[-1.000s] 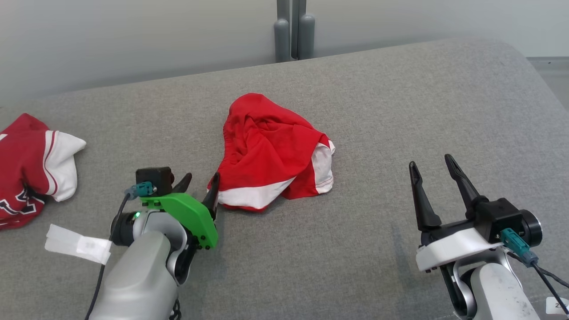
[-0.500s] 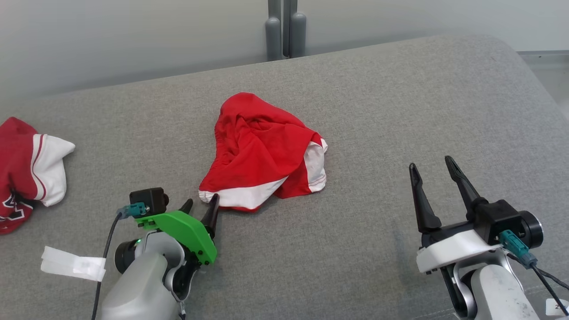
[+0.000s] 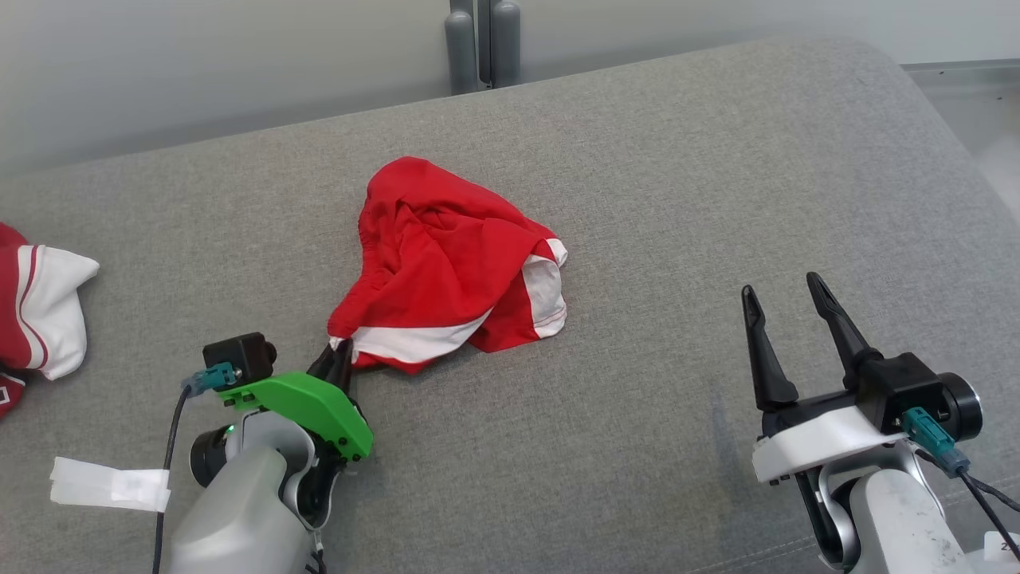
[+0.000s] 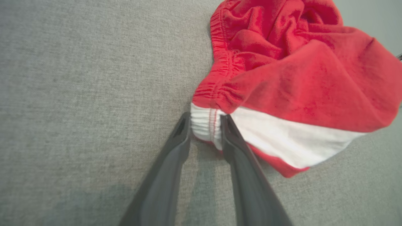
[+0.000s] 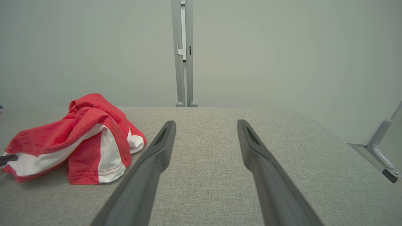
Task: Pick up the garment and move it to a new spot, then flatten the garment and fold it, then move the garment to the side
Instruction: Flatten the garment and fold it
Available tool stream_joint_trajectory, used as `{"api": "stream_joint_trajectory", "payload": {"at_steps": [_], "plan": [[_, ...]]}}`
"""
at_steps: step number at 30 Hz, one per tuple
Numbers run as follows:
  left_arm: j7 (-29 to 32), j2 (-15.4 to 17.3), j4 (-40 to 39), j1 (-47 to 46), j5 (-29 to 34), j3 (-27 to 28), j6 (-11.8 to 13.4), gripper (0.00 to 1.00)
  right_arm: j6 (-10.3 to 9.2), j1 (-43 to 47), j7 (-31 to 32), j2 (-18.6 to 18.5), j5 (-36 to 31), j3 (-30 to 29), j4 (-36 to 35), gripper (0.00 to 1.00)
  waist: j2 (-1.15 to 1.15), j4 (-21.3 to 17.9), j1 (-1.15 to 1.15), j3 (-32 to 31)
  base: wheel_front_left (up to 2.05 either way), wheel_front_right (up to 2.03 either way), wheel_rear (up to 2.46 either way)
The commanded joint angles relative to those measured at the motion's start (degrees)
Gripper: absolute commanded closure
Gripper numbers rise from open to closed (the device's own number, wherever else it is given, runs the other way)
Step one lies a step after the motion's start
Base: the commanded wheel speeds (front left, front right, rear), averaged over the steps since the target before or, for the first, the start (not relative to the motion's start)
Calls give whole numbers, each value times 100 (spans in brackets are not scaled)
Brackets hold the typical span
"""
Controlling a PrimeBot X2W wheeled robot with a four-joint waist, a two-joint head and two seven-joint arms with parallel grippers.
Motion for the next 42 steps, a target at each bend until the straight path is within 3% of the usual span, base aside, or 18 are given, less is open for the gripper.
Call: {"api": "stream_joint_trajectory", "payload": {"at_steps": [1,5,9,14,15,17,30,42], "plan": [[-74,42,6,-95,-35,-7,-31,100,-2,-39,-17,-9,-46,-14,-22,0,0,19,0,-9,0,0,0],[-262,143,99,-215,-128,138,-12,100,-1,-49,-17,-9,-8,1,-14,0,0,81,0,-21,0,0,0],[-369,274,284,-405,-181,294,182,100,-1,-65,-17,-9,48,52,35,0,0,166,0,0,0,0,0],[-268,359,516,-531,-13,152,303,100,-2,-102,-17,-9,77,140,134,0,0,223,0,42,0,0,0],[-282,357,539,-558,-8,145,299,85,-1,-113,-17,-9,80,165,157,0,0,233,0,50,0,0,0],[-343,352,566,-591,10,148,320,0,-2,-133,-17,-8,82,239,227,0,0,257,0,59,0,0,0],[-605,224,120,-273,394,35,283,0,-2,-413,-17,-24,-280,1056,1228,0,0,754,0,16,0,0,0],[-596,76,-2017,900,1357,544,624,0,-2,-1311,-17,-405,-234,1362,2983,0,0,1580,0,19,0,0,0]]}}
